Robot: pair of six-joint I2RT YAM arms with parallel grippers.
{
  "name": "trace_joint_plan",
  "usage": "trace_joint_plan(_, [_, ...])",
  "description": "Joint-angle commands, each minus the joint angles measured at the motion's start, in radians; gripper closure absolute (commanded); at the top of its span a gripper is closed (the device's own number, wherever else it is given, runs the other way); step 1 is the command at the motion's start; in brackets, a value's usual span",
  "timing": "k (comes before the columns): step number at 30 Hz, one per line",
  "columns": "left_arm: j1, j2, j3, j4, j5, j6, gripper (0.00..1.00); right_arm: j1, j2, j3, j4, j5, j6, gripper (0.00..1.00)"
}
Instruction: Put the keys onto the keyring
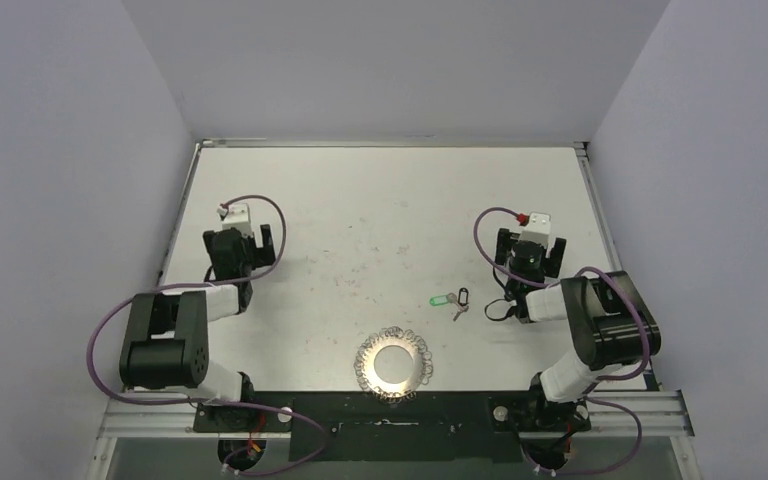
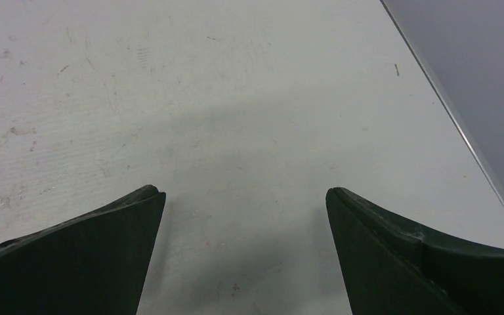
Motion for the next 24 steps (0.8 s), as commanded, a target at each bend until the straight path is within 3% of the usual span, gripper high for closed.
trace_joint_plan(1, [-0.012,-0.196,0.295,-0.545,0.034,-0.124,0.03,0.027,-0.184,0.108,-0.254,0.012,0.001,0.0])
trace_joint_plan(4, [-0.012,-0.253,0.438,-0.795,0.088,-0.223,0.03,0.022,-0.345,0.226,-0.591,0.004,0.106,0.0])
trace_joint_plan(9, [-0.004,-0.413,0.471,-1.021,0.087,-0.482,0.03,0.012,-0.529,0.321,-0.874,-0.08,0.207,0.0])
trace_joint_plan(12, [0.0,-0.534,0.37,-1.014,0.112,-0.582,0.03,0.007,-0.66,0.3,-0.965,-0.145,0.361,0.0])
trace_joint_plan(15, [0.015,-0.612,0.269,-1.024,0.181,-0.685,0.03,0.003,-0.784,0.269,-1.103,-0.08,0.564,0.0])
trace_joint_plan(19, [0.022,-0.613,0.152,-0.979,0.383,-0.709,0.03,0.002,-0.846,0.224,-1.152,-0.283,0.563,0.0])
trace_joint_plan(24, [-0.012,-0.547,-0.025,-0.805,0.579,-0.778,0.03,0.001,-0.78,0.159,-1.174,-0.504,0.672,0.0])
